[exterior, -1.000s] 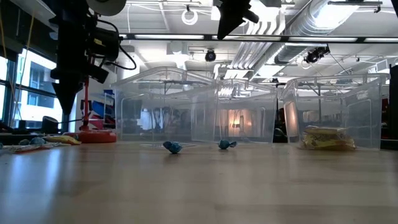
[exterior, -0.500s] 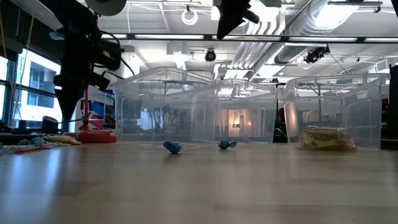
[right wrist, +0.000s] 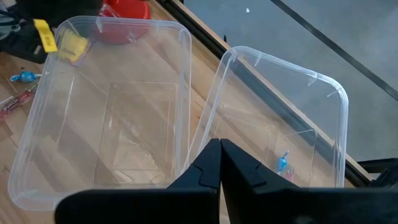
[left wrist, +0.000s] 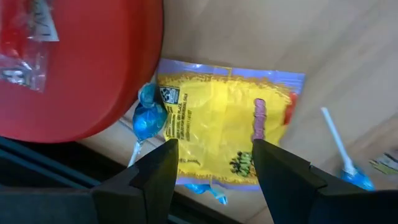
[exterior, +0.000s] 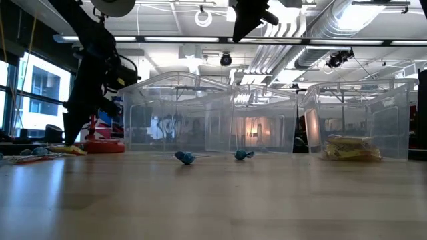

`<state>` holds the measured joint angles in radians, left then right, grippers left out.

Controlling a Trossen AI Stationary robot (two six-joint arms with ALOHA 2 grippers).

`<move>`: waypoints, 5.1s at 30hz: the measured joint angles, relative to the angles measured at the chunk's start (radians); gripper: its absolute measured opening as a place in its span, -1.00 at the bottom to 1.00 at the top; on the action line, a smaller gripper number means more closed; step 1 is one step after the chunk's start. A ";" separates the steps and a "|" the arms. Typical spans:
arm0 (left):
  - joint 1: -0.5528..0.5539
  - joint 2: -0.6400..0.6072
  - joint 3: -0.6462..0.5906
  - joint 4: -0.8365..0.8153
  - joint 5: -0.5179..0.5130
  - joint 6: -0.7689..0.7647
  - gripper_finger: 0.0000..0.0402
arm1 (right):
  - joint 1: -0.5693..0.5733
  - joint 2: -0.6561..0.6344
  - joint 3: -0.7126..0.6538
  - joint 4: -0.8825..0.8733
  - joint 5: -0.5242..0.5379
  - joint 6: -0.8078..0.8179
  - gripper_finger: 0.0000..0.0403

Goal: Sort candy
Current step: Put the yellow candy into the right transparent bin

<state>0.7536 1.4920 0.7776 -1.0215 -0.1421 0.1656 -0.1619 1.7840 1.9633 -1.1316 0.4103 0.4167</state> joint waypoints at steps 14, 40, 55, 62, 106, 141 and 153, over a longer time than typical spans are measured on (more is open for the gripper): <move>-0.001 0.072 0.001 0.047 -0.001 -0.007 -0.56 | 0.000 0.000 0.000 -0.001 -0.001 -0.017 -1.00; -0.123 -0.420 0.252 -0.280 0.142 -0.179 -1.00 | -0.008 -0.003 0.000 -0.074 0.010 -0.119 -1.00; -0.323 -0.443 0.245 -0.307 0.216 -0.422 -1.00 | -0.006 -0.012 -0.001 -0.074 0.000 -0.103 -1.00; -0.379 -0.423 0.202 -0.326 0.332 -0.496 -1.00 | -0.006 -0.012 -0.001 -0.076 0.000 -0.103 -1.00; -0.785 -0.283 0.202 1.252 0.241 -0.549 -1.00 | 0.274 -0.230 0.001 0.252 -0.242 -0.157 -0.92; -0.723 -0.255 0.330 1.223 0.023 -0.337 -1.00 | 0.325 -0.146 -0.001 0.434 0.177 -0.347 0.06; -0.719 -0.255 0.330 1.237 0.016 -0.319 -1.00 | 0.295 -0.135 -0.001 0.456 0.110 -0.286 -0.77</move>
<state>0.0349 1.2369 1.1076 0.2156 -0.1263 -0.1530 0.1331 1.6493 1.9621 -0.6758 0.5204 0.1304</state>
